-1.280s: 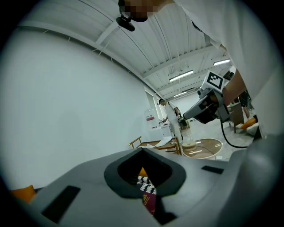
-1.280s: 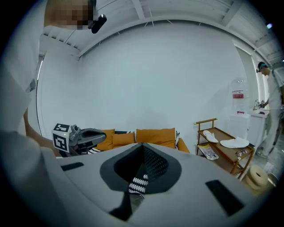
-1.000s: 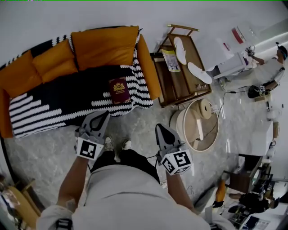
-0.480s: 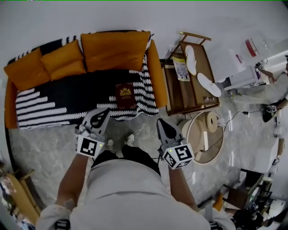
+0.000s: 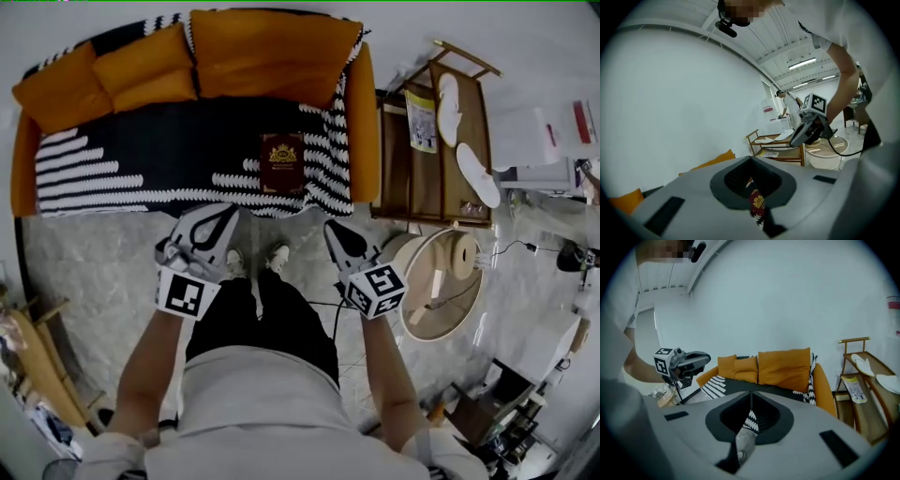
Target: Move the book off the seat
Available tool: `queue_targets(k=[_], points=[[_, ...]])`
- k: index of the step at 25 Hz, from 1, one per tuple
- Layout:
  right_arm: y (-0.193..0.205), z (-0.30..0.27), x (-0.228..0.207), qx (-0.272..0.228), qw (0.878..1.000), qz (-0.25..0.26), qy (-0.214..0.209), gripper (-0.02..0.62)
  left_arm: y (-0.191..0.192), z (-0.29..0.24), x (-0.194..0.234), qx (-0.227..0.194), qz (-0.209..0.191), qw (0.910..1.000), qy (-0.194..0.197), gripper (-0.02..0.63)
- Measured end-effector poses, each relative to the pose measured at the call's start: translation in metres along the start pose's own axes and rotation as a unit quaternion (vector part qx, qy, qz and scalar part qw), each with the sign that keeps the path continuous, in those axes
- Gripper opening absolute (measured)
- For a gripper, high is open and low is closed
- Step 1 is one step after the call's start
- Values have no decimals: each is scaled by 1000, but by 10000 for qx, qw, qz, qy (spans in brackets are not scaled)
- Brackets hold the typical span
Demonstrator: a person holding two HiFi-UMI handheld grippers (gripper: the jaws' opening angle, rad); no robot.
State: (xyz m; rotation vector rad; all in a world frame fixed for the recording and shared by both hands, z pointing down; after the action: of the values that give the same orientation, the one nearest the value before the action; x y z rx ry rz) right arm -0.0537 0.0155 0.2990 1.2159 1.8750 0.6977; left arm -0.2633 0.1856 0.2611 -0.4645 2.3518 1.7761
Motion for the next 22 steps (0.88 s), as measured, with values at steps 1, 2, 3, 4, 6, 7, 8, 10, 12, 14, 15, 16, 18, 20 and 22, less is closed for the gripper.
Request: queue_targets(k=[1,2,3,4,6,7,8,10,12,14,15,16,18,20,22], points=[[8,-13,-8,125,9999,25,-42,25,9,-3,-2,40,40,10000,10,15],[16,-27,-18,235,9997,4,-81,25,20,-7,-3,70,64,10000,23,15],[25,-42,-27,321,9994,-76,-118,25,31,-11,-3,91,85,9999,37,15],[33,-57,-37,386,9989,-196,-155,25,43,-15,-3,98,107,9999,45,15],[53,-88,-58,571,9975,-355,-200,38,69,-25,-4,106,169,9998,42,15],[66,-102,-67,746,9965,-322,-191,76,80,-28,-6,129,240,9996,37,15],[80,-116,-75,959,9950,-247,-162,102,89,-31,-10,163,349,9993,33,15],[110,-141,-90,1333,9909,-167,-108,111,106,-35,-19,218,570,9981,34,15],[132,-169,-107,1532,9879,-215,-116,131,120,-46,-25,240,638,9977,47,15],[149,-192,-125,1624,9863,-256,-160,143,130,-57,-31,225,637,9977,63,15],[157,-201,-133,1651,9857,-284,-179,151,134,-62,-33,217,631,9977,90,15],[164,-210,-141,1674,9851,-331,-189,164,138,-66,-35,232,631,9976,136,15],[180,-228,-155,1717,9837,-516,-152,189,147,-69,-39,323,665,9970,239,15],[196,-247,-168,1740,9810,-856,-61,215,159,-70,-41,421,688,9963,307,15],[211,-266,-180,1751,9767,-1242,-3,244,172,-73,-42,509,677,9958,343,15]])
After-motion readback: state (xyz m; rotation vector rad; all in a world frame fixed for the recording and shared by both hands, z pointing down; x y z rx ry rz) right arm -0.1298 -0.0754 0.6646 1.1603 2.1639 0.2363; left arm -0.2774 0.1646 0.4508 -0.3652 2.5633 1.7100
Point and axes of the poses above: the fingertips, and each gripper's own axes: z backward along the fingers, x to its left, y out of its underside, the point moved 8 cm from there along z, backward along the fingers, and after that the axes turned 3 degrees about -z, right-handed, at the moved point
